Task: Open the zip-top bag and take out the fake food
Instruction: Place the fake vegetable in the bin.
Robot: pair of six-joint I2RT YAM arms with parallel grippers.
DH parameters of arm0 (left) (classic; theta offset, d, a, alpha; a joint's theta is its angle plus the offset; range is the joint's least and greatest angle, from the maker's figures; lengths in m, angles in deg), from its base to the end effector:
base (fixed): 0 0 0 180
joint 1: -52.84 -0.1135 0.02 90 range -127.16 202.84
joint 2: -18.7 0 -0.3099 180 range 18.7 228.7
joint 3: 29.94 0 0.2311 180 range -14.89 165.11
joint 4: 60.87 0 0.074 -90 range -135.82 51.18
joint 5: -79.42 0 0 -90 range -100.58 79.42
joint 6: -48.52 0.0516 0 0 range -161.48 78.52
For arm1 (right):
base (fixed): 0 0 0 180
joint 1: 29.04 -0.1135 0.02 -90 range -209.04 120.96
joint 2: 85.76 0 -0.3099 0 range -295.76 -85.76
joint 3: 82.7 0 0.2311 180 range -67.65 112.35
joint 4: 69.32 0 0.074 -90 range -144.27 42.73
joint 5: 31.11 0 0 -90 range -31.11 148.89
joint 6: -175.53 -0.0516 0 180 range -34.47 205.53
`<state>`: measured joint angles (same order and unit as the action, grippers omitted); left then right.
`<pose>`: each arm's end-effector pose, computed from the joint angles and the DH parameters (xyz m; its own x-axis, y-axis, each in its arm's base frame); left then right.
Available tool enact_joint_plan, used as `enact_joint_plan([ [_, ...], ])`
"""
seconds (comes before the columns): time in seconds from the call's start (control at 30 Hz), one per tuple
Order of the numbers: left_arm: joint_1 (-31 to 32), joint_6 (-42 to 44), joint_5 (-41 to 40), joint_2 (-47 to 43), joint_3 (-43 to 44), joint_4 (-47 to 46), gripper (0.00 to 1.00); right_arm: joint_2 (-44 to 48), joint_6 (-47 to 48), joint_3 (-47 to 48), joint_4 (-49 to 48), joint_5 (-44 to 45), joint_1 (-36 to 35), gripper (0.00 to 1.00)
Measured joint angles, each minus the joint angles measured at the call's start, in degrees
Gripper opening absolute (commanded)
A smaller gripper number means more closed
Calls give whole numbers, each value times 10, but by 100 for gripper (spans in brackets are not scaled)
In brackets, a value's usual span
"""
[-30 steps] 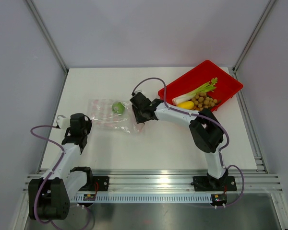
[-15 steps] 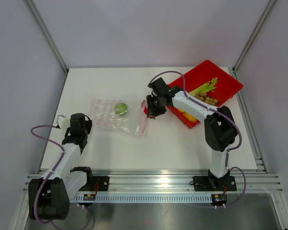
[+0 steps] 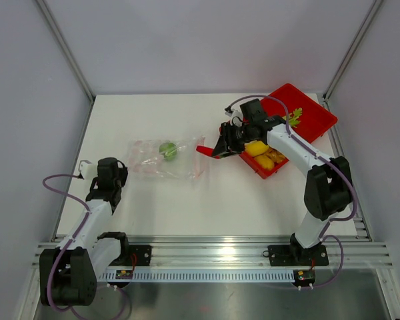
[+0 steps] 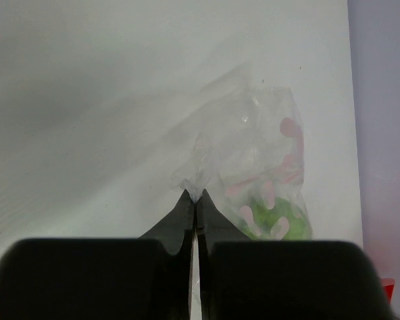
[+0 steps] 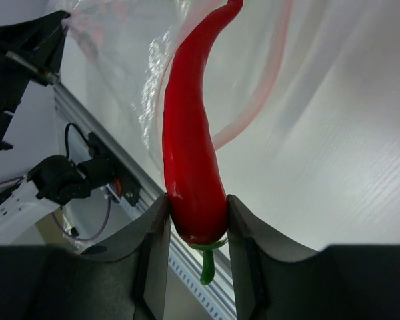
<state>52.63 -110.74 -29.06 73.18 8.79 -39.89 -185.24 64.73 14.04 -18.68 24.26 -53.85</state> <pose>0.1608 0.0169 0.2295 0.0290 -0.8869 -0.4611 -0.6505 0.3335 -0.6824 0.3248 0.1824 0.3146 -0.9129 -0.1001 -0.3957 -0.3517 0.6848 0.6382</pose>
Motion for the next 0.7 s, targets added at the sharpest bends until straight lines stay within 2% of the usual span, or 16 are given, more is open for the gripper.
enact_joint_plan([
  [0.1,0,0,0,0,0,0,0,-6,0,0,-3,-42,-3,31],
  [0.23,0,0,0,0,0,0,0,-9,1,-4,-3,-56,-3,31],
  [0.53,0,0,0,-1,0,0,0,2,7,-4,20,12,-2,31],
  [0.7,0,0,0,-1,0,0,0,53,1,-29,11,27,19,30],
])
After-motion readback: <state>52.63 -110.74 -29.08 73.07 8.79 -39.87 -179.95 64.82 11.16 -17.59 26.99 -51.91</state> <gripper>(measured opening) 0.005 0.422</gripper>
